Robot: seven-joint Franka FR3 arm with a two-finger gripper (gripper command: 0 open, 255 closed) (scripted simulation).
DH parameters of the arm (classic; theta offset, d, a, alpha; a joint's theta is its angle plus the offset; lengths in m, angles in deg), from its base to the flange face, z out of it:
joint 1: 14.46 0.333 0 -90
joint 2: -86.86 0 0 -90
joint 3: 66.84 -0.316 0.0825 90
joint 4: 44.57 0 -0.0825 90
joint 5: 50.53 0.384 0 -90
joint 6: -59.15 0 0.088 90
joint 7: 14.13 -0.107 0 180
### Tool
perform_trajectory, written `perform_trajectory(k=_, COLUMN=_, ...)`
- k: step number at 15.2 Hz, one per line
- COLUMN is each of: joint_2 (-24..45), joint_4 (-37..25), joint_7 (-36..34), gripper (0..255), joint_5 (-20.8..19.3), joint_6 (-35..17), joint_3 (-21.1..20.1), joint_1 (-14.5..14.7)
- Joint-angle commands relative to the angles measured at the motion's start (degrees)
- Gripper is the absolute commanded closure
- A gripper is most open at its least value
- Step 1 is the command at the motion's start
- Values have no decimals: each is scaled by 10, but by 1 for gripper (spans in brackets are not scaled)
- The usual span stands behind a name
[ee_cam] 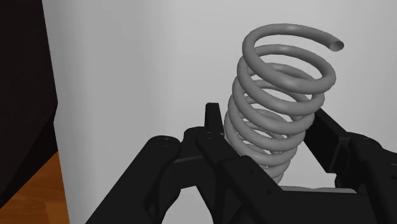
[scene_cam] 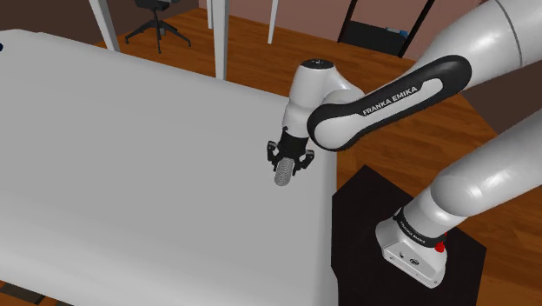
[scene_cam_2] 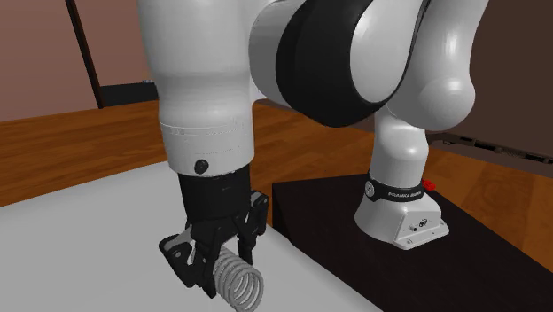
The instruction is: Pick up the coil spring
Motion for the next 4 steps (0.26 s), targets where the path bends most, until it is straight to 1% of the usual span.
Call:
perform_trajectory(k=1, joint_2=-17, joint_4=-7, joint_7=7, gripper=255, joint_5=11, joint_6=22, joint_3=4, joint_1=4)
perform_trajectory(k=2, joint_2=-25, joint_4=-10, joint_7=11, gripper=255, joint_5=16, joint_6=31, joint_3=7, joint_1=6)
perform_trajectory(k=4, joint_2=-26, joint_4=-10, joint_7=11, gripper=255, joint_5=16, joint_6=33, joint_3=8, joint_1=6)
